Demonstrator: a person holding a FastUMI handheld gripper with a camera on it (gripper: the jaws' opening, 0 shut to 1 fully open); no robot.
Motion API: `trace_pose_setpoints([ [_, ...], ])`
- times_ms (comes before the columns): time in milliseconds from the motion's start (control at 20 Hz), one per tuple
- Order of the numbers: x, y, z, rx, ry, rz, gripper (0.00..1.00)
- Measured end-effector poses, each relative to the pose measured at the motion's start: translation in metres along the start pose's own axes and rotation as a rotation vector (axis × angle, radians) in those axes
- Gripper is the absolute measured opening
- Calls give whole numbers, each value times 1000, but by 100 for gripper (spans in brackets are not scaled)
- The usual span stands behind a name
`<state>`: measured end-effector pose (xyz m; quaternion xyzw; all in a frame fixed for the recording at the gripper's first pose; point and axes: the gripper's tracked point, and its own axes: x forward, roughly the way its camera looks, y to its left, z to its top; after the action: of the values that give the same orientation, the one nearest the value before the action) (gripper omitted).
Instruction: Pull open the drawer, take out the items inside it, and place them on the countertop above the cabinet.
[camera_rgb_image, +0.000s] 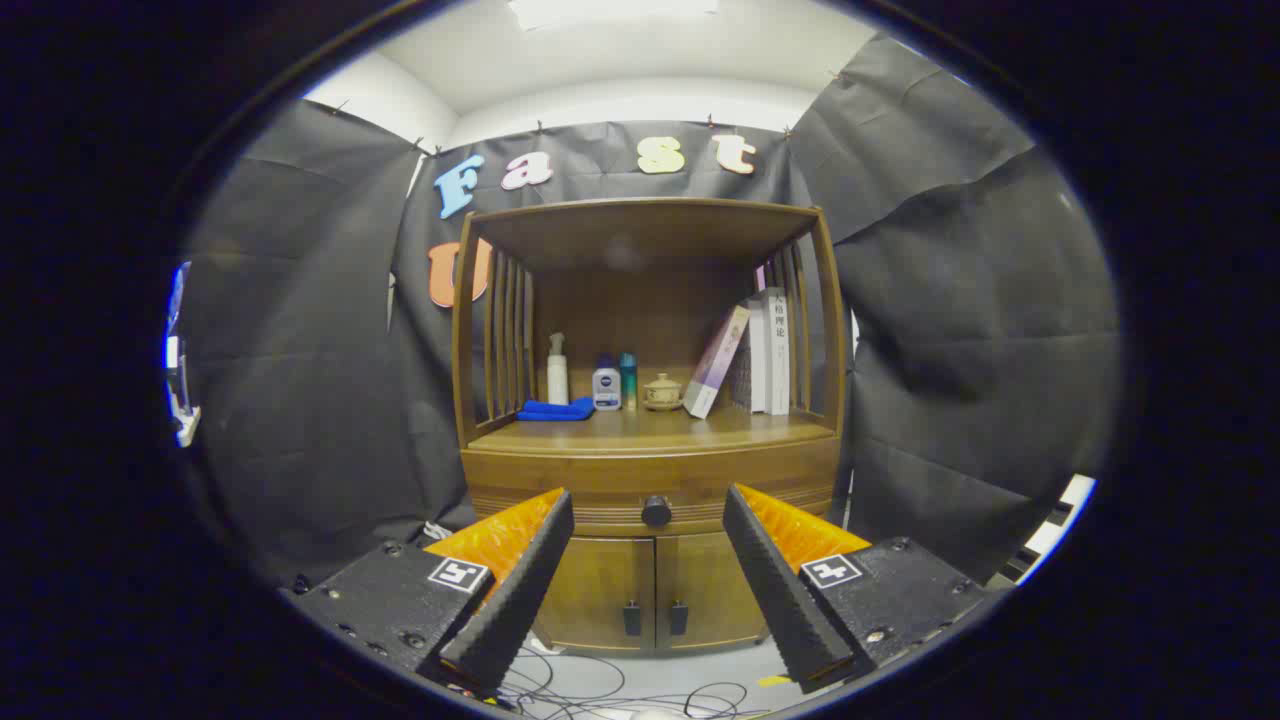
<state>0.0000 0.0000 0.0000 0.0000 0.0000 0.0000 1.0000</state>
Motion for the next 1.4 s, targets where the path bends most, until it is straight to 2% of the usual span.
trace_pose_setpoints([
  [450,-2,-3,8,-14,-17,-6,99],
  [800,7,-2,-2,-19,9,4,99],
  [950,21,3,-7,-40,26,33,99],
  [1100,45,-2,-12,-62,26,26,99],
  [1400,119,-7,-43,-79,47,12,99],
])
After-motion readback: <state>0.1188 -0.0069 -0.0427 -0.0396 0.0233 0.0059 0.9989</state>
